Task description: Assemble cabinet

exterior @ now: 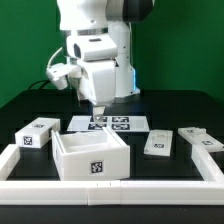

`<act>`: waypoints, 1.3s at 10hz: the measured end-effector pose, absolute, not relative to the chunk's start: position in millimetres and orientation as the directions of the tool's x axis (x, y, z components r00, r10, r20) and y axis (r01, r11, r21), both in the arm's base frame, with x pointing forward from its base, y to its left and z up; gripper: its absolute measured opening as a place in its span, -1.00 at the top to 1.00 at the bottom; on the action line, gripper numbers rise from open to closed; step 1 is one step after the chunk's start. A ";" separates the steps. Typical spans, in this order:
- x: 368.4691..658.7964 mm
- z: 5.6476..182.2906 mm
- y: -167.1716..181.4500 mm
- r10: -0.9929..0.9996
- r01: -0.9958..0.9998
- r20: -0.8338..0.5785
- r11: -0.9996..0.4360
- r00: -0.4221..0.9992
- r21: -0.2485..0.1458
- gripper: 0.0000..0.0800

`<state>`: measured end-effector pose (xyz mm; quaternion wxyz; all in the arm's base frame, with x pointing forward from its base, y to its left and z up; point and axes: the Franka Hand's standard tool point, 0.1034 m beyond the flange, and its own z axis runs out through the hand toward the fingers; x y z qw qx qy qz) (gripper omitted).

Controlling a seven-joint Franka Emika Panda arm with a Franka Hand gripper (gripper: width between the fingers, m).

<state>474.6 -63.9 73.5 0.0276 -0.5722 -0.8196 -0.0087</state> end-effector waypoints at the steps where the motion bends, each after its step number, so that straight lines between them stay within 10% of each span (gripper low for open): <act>1: 472.3 68.6 -62.8 0.942 0.943 0.061 0.333 -0.331 -0.026 -1.00; 10: 452.9 26.4 -54.4 0.958 0.956 0.109 0.277 -0.266 -0.100 -1.00; 13: 451.9 26.0 -55.4 0.959 0.956 0.109 0.274 -0.263 -0.101 0.01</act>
Offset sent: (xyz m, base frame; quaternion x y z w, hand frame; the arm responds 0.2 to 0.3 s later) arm -0.0021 0.0094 -0.0195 0.0013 0.0139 0.0158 0.9998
